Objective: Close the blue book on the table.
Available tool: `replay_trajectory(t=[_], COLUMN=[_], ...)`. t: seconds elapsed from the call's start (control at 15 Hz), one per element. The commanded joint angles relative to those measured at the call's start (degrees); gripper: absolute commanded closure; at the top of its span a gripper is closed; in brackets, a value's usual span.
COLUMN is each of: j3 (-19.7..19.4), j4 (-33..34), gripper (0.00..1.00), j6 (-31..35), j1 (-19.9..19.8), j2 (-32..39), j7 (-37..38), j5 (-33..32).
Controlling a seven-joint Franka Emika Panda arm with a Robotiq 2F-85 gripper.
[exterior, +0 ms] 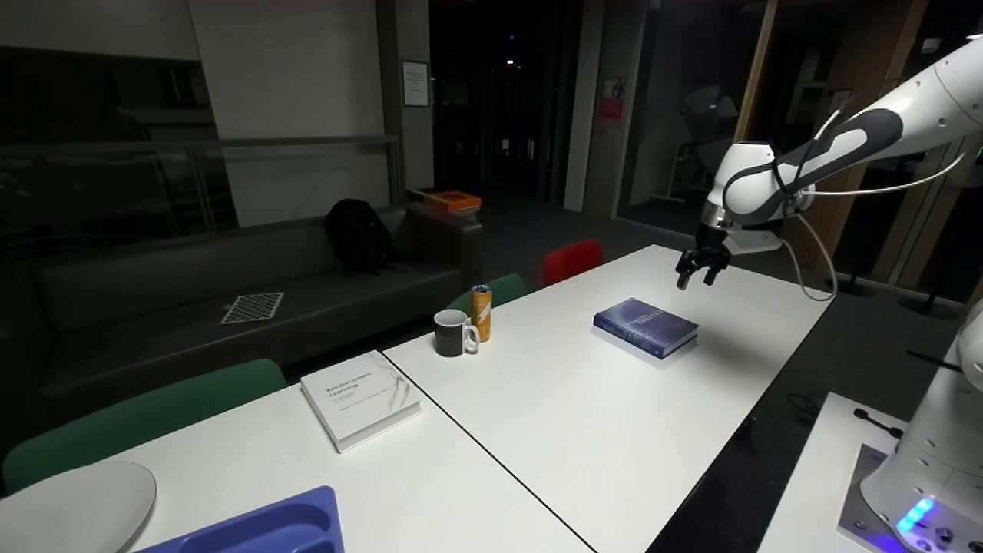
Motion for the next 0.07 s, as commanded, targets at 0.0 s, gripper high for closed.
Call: replay_trajectory(t=[0.0], j3=[1.54], j4=[0.06], gripper=[0.0], j6=[-0.1], j1=[-1.53], j2=[0.05], j7=[-0.37], j5=[0.5])
